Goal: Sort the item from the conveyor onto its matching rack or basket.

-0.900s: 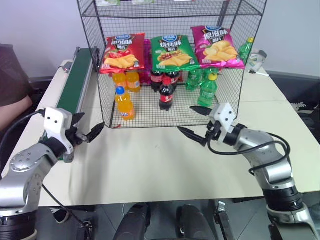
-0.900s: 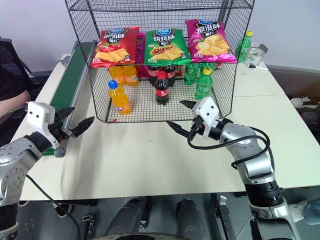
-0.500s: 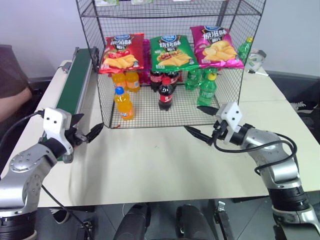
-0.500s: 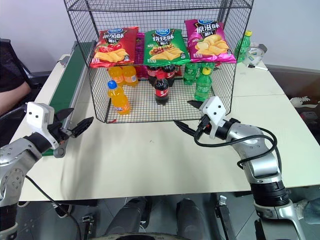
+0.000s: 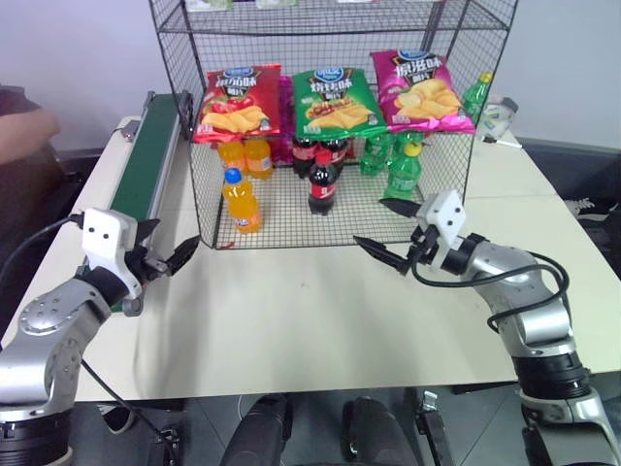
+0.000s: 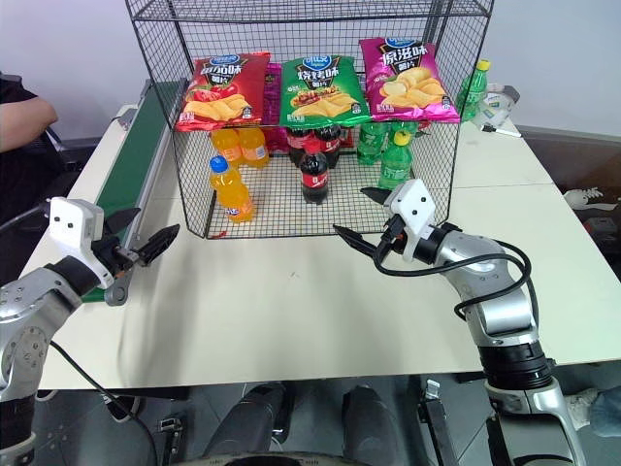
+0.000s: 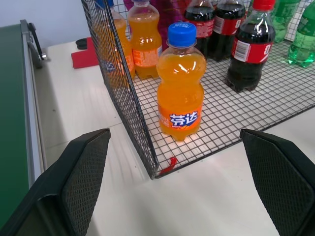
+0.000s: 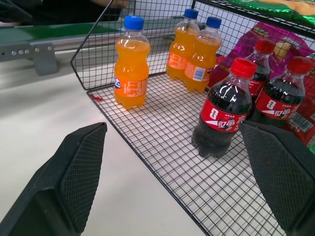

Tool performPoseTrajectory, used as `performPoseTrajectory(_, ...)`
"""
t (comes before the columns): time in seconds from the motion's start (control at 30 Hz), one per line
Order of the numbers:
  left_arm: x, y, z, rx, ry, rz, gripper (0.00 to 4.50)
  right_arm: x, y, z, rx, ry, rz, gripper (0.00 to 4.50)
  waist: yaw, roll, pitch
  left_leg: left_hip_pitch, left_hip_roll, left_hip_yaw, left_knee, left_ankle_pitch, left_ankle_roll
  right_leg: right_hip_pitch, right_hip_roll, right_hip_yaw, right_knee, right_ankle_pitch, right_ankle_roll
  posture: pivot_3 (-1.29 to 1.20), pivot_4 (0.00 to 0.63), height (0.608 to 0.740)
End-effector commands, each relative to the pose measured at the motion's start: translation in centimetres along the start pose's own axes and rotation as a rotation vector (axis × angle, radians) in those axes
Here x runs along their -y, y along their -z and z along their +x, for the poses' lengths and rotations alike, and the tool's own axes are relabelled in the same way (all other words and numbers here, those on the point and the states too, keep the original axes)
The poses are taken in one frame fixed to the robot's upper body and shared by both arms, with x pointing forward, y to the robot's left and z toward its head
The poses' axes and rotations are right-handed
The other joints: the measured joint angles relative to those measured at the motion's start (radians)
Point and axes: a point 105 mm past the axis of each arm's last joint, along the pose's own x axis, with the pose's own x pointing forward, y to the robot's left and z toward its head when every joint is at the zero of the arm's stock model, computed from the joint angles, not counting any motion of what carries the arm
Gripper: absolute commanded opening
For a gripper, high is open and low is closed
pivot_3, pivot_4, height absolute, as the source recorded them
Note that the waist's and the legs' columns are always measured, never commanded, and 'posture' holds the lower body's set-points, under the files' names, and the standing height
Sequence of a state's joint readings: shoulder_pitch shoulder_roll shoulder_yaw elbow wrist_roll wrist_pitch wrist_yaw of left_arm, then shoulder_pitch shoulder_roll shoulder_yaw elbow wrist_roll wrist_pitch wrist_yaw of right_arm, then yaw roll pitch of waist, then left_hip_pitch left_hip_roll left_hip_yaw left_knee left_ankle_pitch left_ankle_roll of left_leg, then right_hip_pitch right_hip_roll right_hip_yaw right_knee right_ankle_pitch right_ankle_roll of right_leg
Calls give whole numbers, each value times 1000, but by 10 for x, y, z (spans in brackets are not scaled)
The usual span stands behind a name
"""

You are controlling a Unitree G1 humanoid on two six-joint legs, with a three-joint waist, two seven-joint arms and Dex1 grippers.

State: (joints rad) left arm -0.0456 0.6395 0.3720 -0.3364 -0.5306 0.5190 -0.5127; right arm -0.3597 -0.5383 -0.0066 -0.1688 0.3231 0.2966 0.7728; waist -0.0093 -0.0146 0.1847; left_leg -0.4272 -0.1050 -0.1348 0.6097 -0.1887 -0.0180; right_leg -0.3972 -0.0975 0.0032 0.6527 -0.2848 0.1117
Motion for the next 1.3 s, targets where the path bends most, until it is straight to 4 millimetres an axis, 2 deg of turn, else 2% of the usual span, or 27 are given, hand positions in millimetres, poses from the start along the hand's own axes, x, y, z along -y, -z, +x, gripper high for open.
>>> performPoseTrajectory(0.03, -3, -13, -3, 49, -26, 40, 4416, 3, -14, 3, 48, 22, -39, 4500, 0, 0, 0, 0, 0, 0, 0, 0, 0, 0, 0, 0, 0, 0, 0, 0, 150, 740)
performPoseTrajectory(0.4, -5, -3, -7, 20, -52, 20, 4416, 14, -14, -2, 38, 174, 2, 4500, 0, 0, 0, 0, 0, 0, -1, 0, 0, 0, 0, 0, 0, 0, 0, 0, 150, 740)
performPoseTrajectory(0.63, -5, 1, -2, 29, -69, 1, 4416, 18, -23, -2, 143, 281, 70, 4500, 0, 0, 0, 0, 0, 0, -1, 0, 0, 0, 0, 0, 0, 0, 0, 0, 150, 740)
performPoseTrajectory(0.7, -4, 1, 0, 36, -70, -3, 4416, 17, -19, -1, 121, 278, 75, 4500, 0, 0, 0, 0, 0, 0, -1, 0, 0, 0, 0, 0, 0, 0, 0, 0, 150, 740)
performPoseTrajectory(0.77, -3, 1, 1, 41, -72, -7, 4416, 12, -13, 1, 107, 233, 156, 4500, 0, 0, 0, 0, 0, 0, -1, 0, 0, -1, 0, 0, 0, 0, 0, 0, 150, 740)
performPoseTrajectory(0.83, -3, 1, 2, 44, -74, -10, 4416, 9, -16, 3, 126, 205, 197, 4500, 0, 0, 0, 0, 0, 0, -1, 0, 0, -1, 0, 0, 0, 0, 0, 0, 150, 740)
performPoseTrajectory(1.3, -10, -3, 5, 90, -124, -60, 4416, -1, -8, 6, 96, 150, 228, 4500, -1, 0, 0, 0, 0, 0, -1, 0, 0, -1, 0, 0, 0, 0, 0, 0, 150, 740)
